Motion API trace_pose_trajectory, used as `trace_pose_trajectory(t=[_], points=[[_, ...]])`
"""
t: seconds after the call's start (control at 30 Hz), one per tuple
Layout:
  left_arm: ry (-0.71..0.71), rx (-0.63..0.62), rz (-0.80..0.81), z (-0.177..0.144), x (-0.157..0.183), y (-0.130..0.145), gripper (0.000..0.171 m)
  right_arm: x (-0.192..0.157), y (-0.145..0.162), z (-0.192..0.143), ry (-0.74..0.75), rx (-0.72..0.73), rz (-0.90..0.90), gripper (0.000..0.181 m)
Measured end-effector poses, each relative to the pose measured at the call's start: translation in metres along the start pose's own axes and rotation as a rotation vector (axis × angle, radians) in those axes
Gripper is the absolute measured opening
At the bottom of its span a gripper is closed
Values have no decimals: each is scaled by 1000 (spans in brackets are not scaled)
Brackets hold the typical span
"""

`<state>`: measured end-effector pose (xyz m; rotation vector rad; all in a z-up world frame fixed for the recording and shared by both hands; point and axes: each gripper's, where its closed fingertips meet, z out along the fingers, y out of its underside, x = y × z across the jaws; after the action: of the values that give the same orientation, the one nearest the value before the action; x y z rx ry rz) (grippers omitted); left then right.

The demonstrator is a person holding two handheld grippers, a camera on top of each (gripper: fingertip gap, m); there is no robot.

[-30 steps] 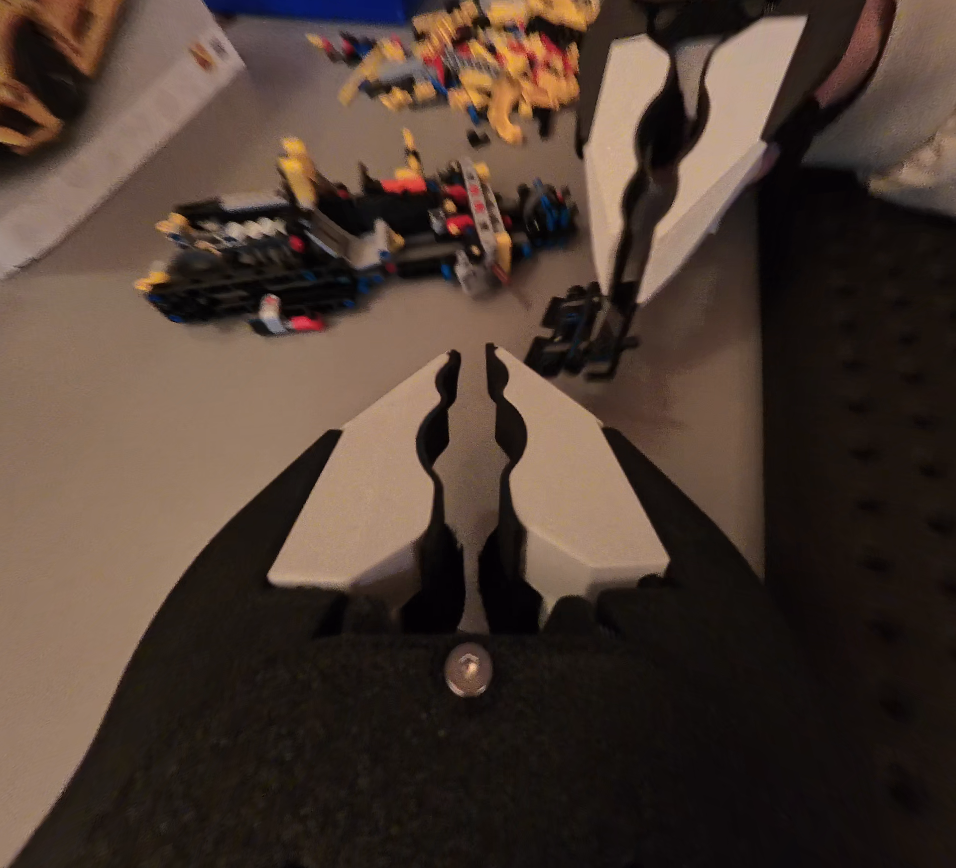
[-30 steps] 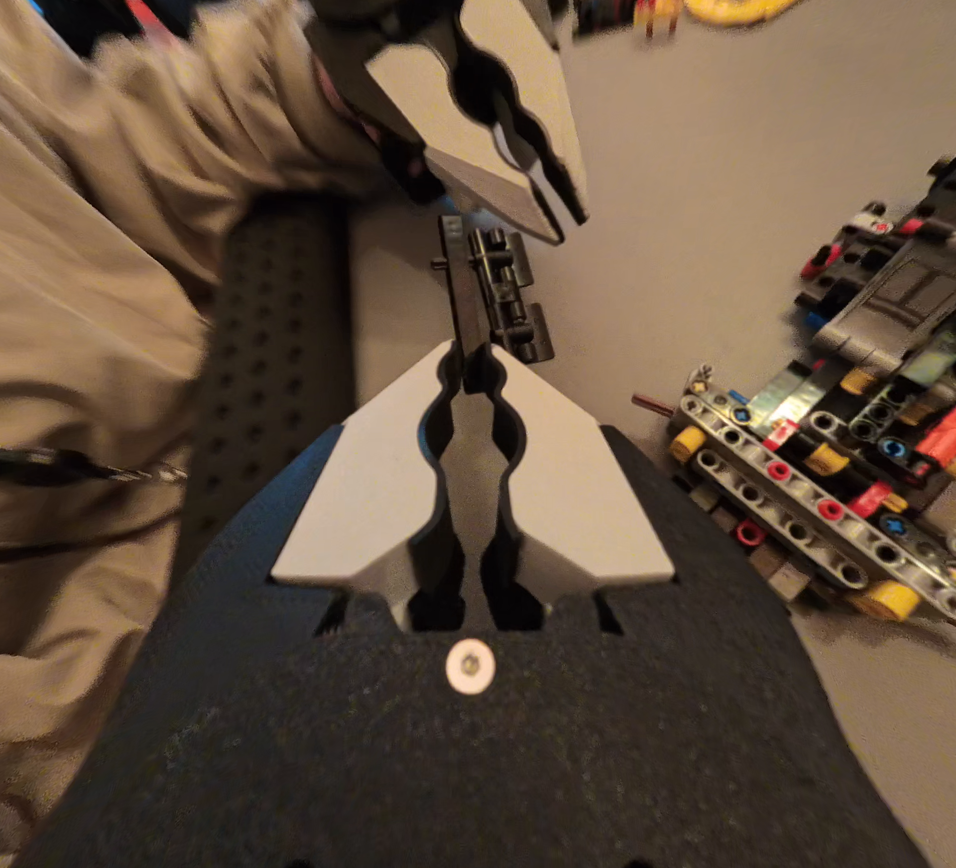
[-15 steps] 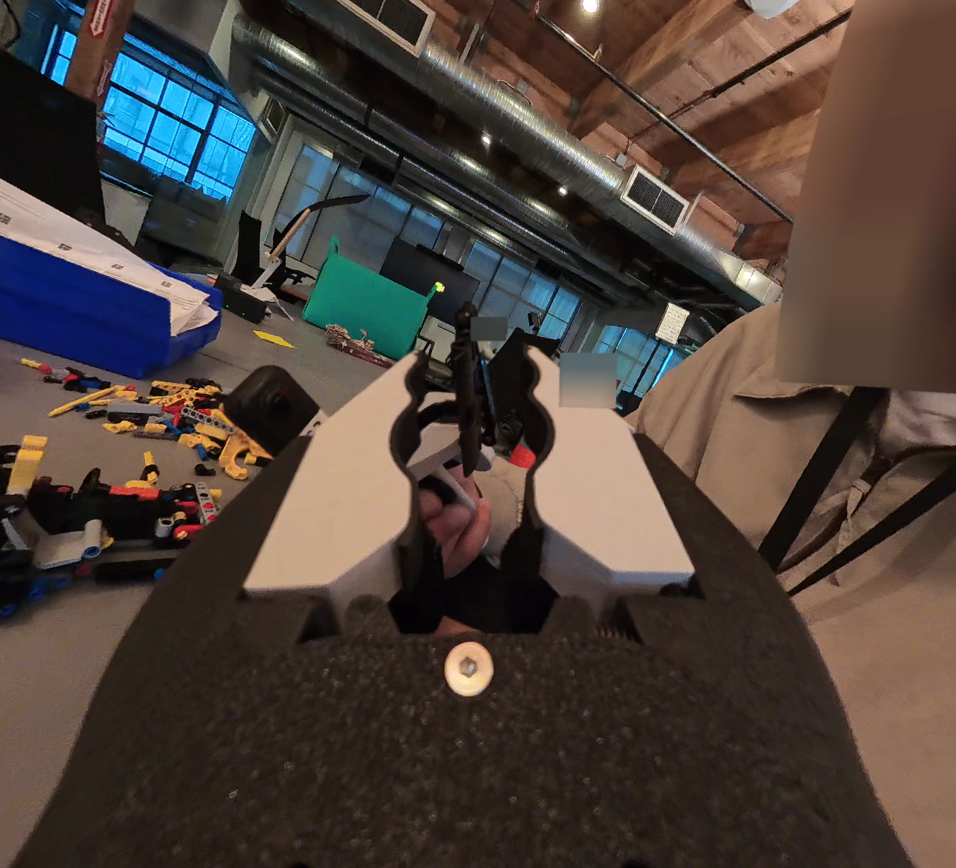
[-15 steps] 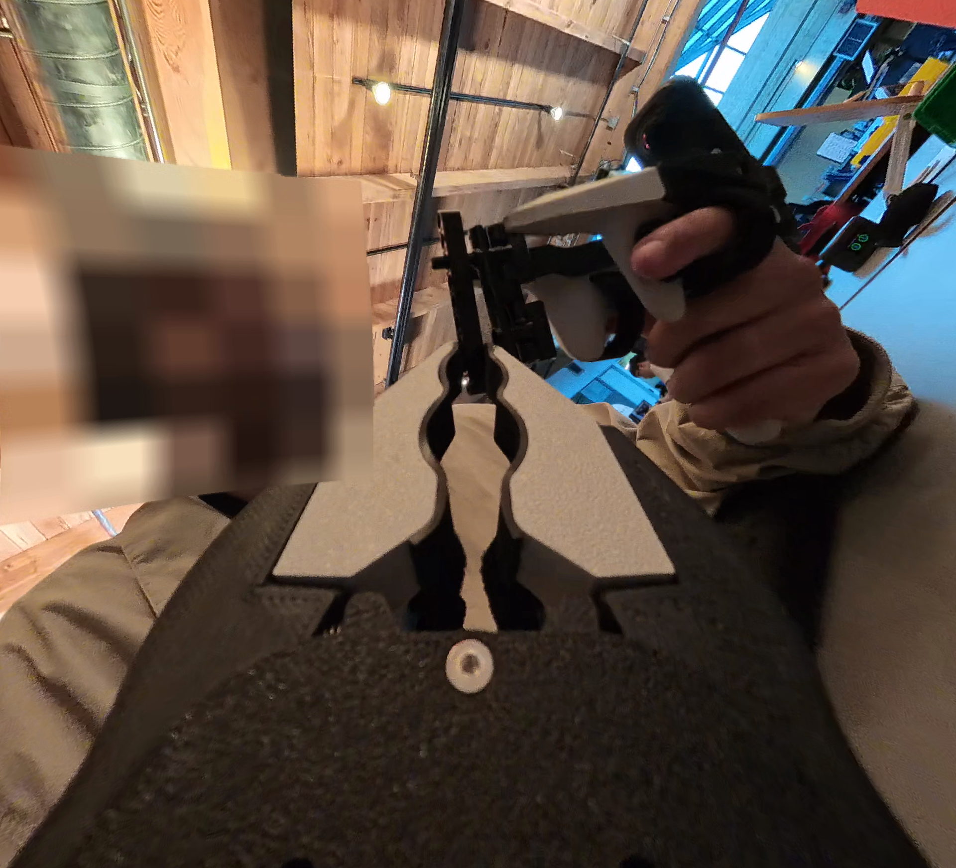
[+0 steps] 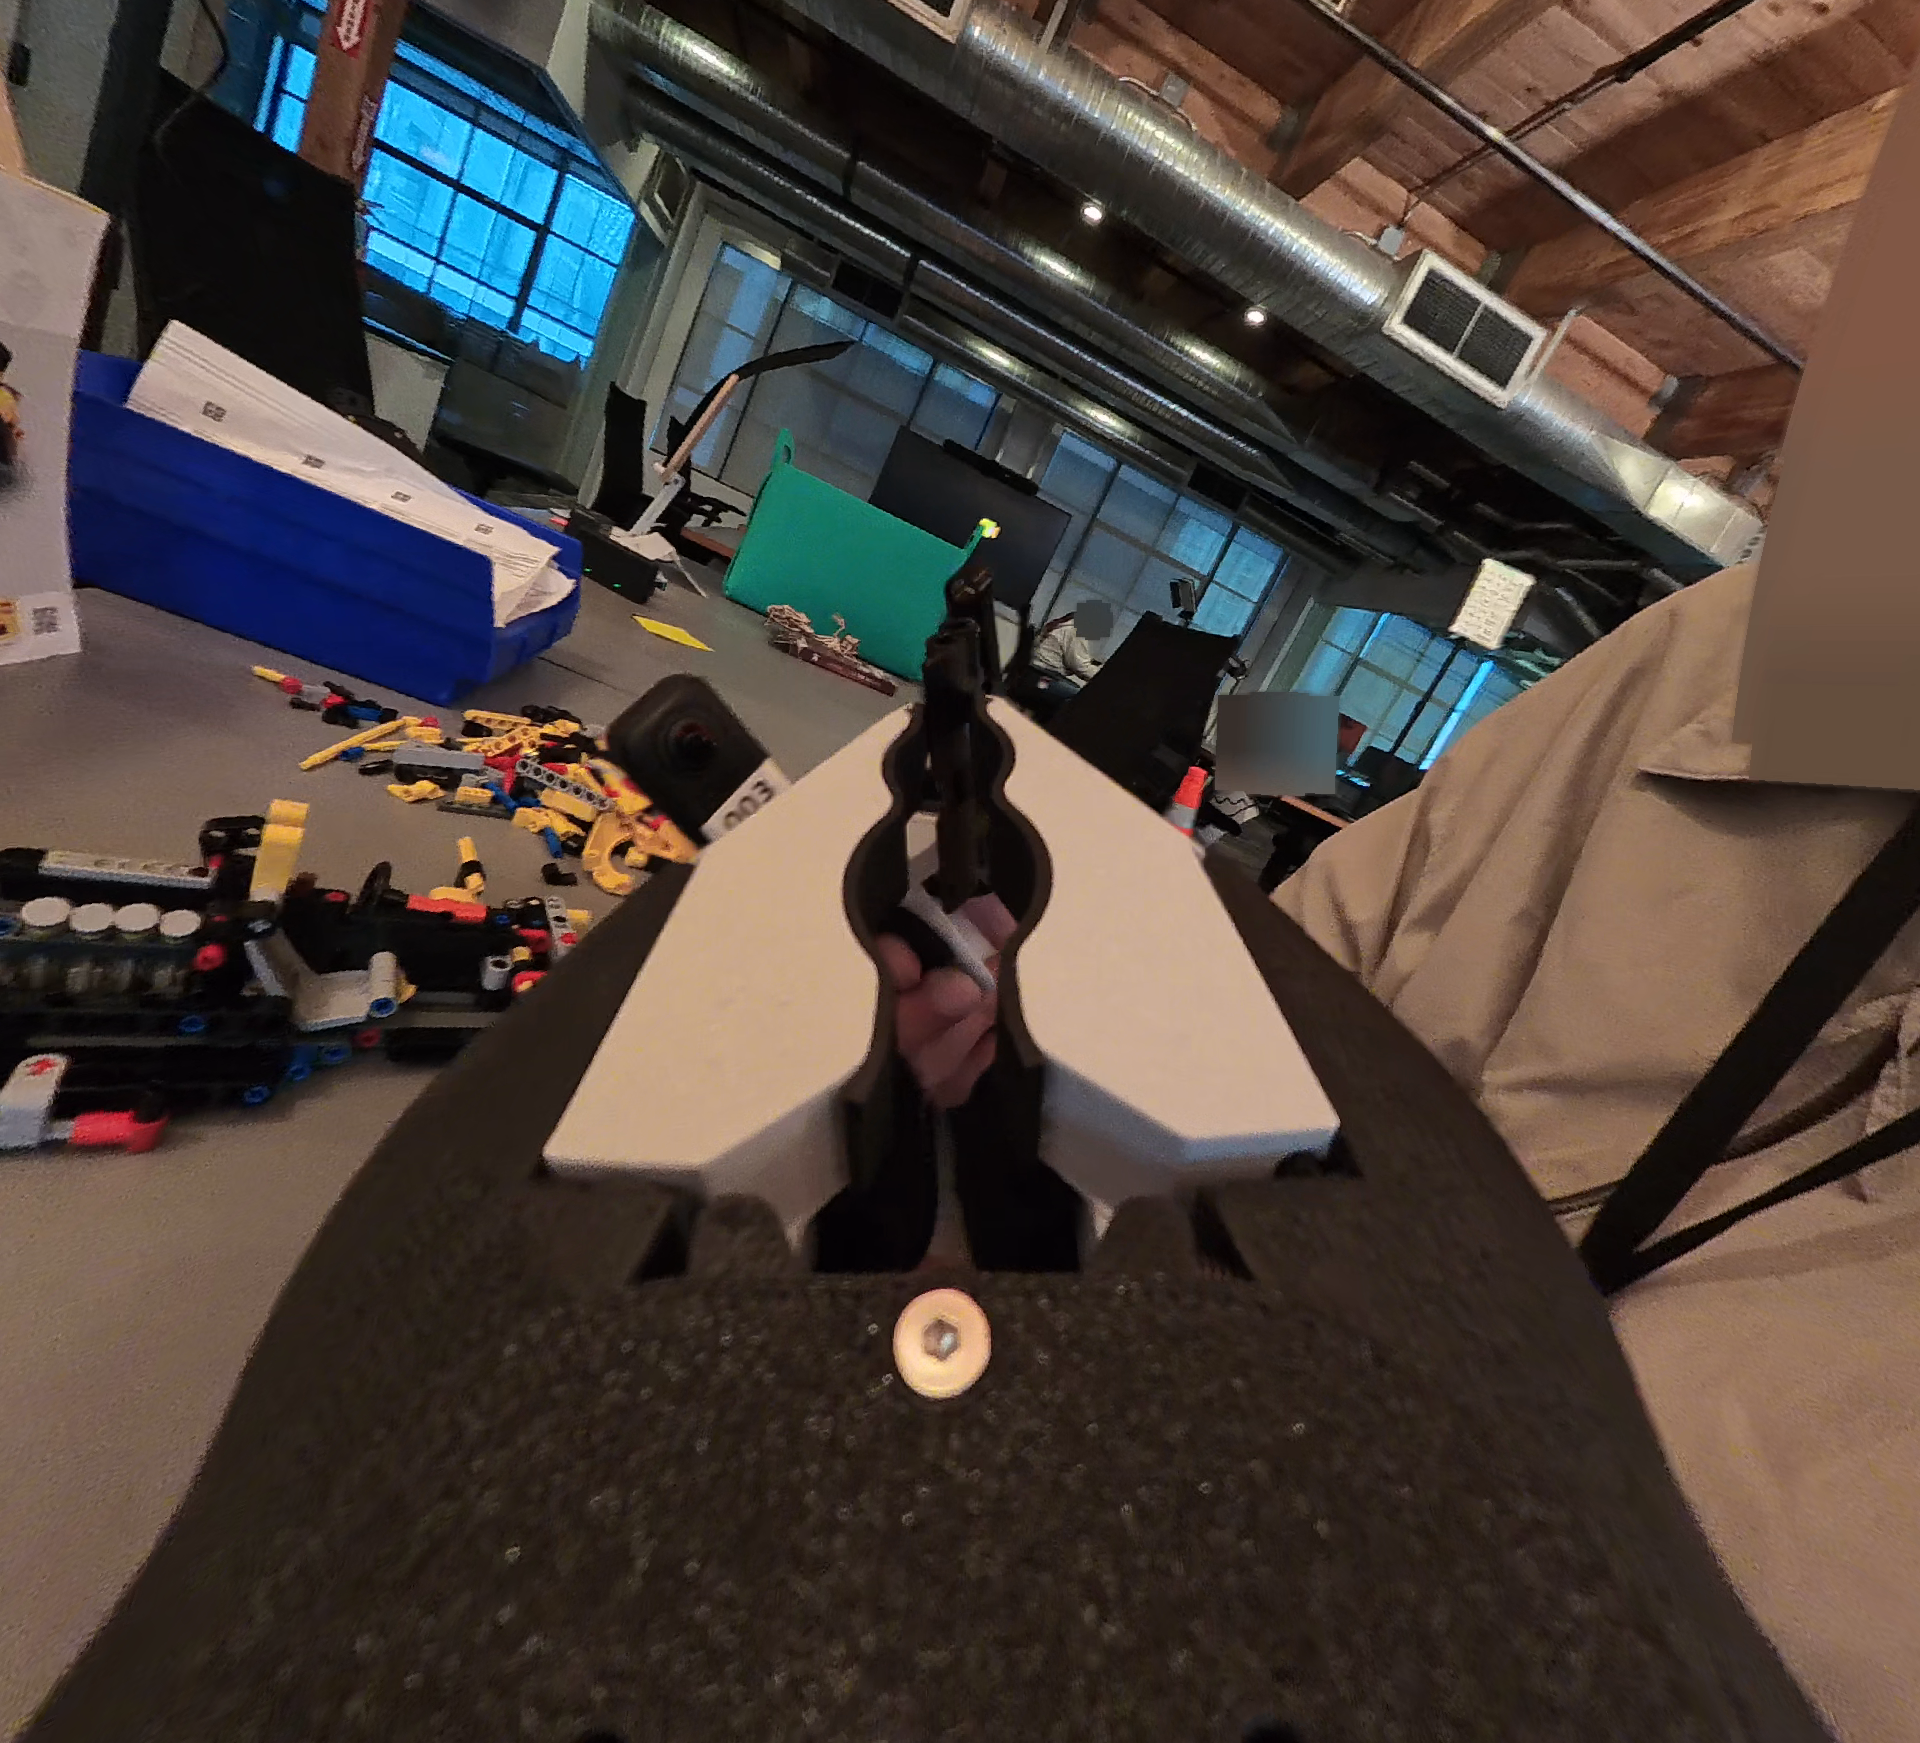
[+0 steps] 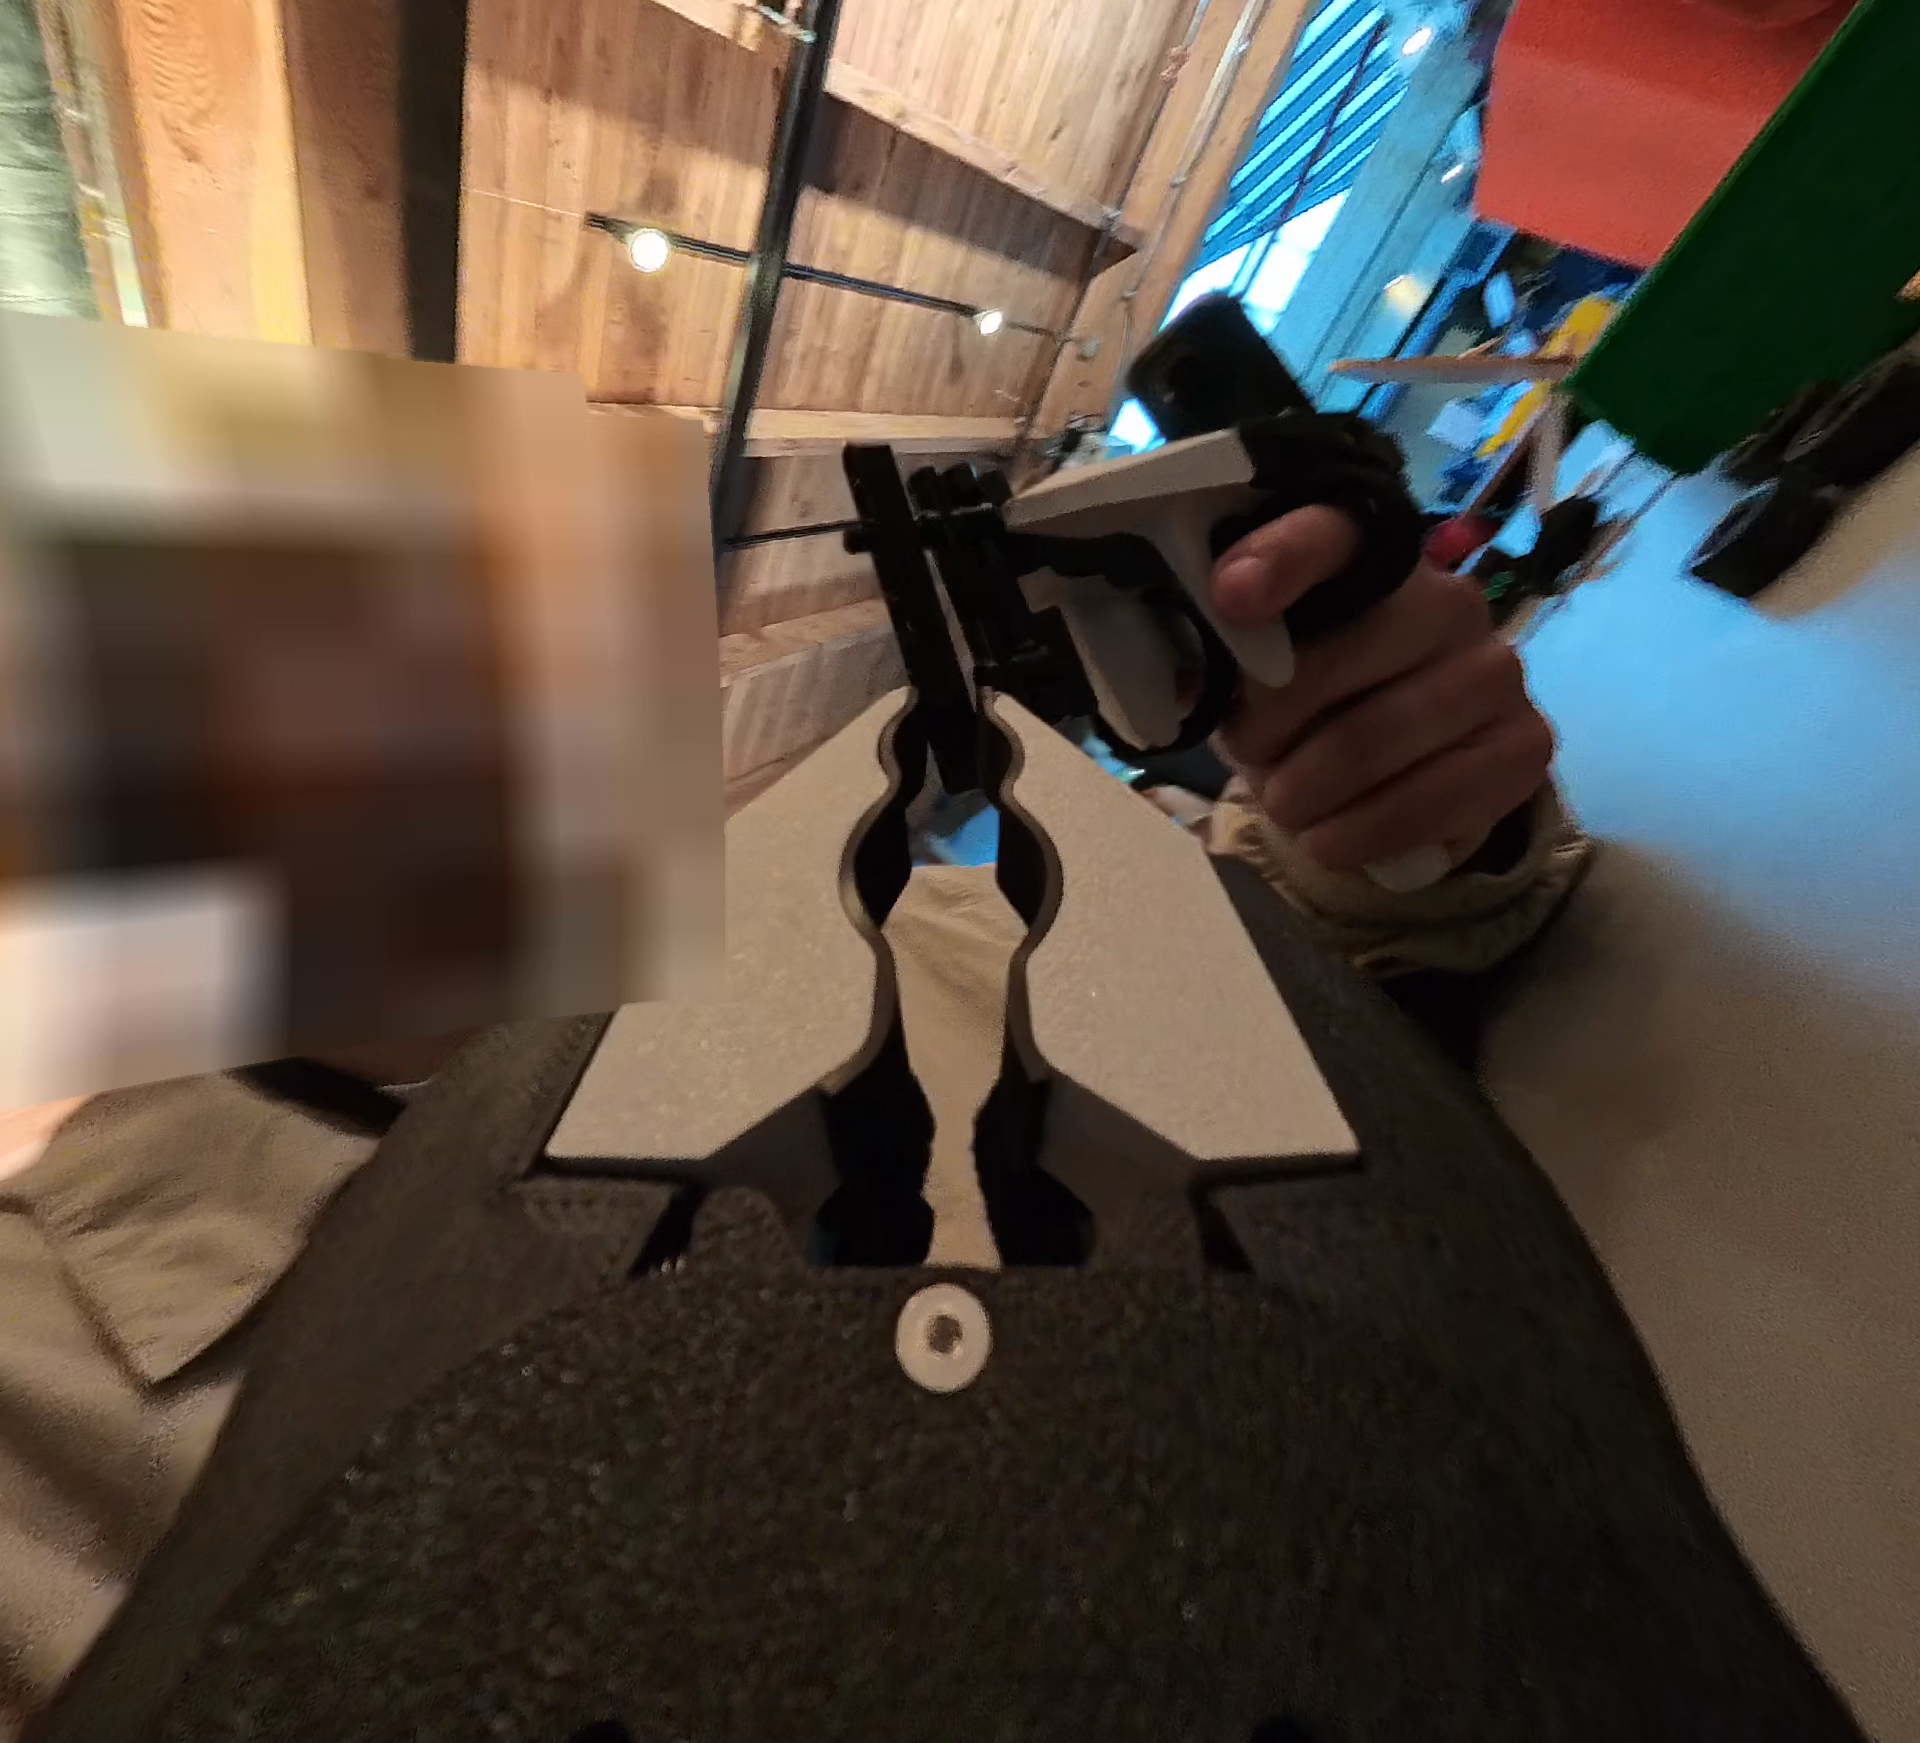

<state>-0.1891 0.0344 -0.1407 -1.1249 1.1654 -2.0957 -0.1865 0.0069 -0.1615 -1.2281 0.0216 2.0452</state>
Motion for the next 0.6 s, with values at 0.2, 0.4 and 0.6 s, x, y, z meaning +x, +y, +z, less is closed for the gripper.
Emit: trace_pose_trajectory(t=[0.2,0.4,0.6], points=[[-121,-108,-46,-8,-29,18,6,23,-20,-14,451,-30,-585,30],[-75,-180,-64,-3,-23,33,6,33,-18,-17,552,-86,-676,22],[-95,-187,-72,-4,-27,35,6,29,-17,-16,552,-86,-722,24]])
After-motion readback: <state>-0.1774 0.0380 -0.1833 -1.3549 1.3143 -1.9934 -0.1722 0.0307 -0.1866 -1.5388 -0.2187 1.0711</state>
